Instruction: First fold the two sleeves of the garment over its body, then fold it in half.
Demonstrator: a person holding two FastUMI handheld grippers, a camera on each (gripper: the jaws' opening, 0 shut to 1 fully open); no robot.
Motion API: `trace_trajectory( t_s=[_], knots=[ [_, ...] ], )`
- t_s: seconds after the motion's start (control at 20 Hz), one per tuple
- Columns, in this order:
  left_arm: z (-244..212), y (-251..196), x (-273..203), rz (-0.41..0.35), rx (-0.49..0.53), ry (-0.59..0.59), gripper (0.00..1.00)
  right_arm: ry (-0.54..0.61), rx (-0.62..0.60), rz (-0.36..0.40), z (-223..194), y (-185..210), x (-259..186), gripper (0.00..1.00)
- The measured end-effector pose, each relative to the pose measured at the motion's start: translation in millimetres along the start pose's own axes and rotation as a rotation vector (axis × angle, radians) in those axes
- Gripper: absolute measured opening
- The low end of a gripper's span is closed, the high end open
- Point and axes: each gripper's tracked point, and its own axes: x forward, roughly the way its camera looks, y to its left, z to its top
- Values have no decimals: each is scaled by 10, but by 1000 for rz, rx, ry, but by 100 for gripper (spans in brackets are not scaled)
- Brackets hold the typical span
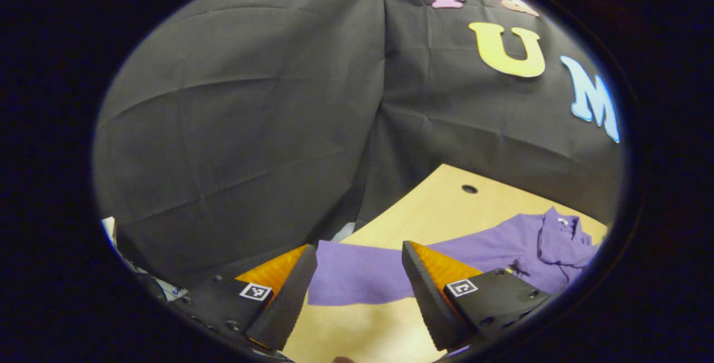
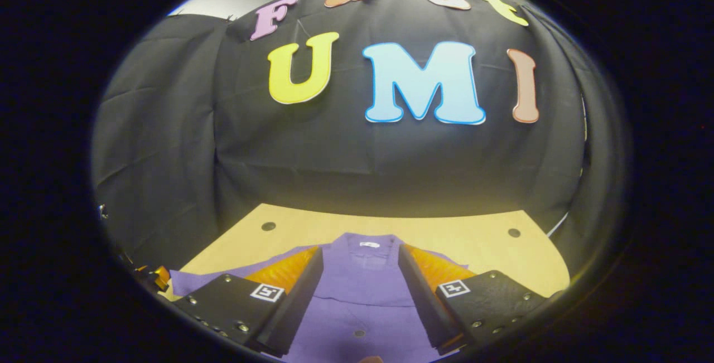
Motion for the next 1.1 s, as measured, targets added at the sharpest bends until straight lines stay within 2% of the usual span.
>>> trace_trajectory(
  t_s=[0.05,0.25,0.4,0.5,0.65,0.9,1.1],
  knots=[
    [-75,68,68,17,11,15,100,-12,-15,-21,5,-33,-68,85],
    [-373,220,320,41,13,111,95,-46,-67,-99,26,-121,-327,85],
    [-636,302,471,58,5,189,100,-38,-79,-126,-12,-150,-428,85],
    [-681,322,498,66,2,202,97,-20,-56,-132,-63,-171,-438,85],
    [-787,332,496,62,-8,243,100,-2,-11,-131,-101,-193,-412,85],
    [-782,325,493,73,2,240,98,12,-27,-115,-139,-242,-394,85],
    [-757,284,476,47,-7,228,71,29,-18,-90,-206,-279,-367,85]
  ],
)
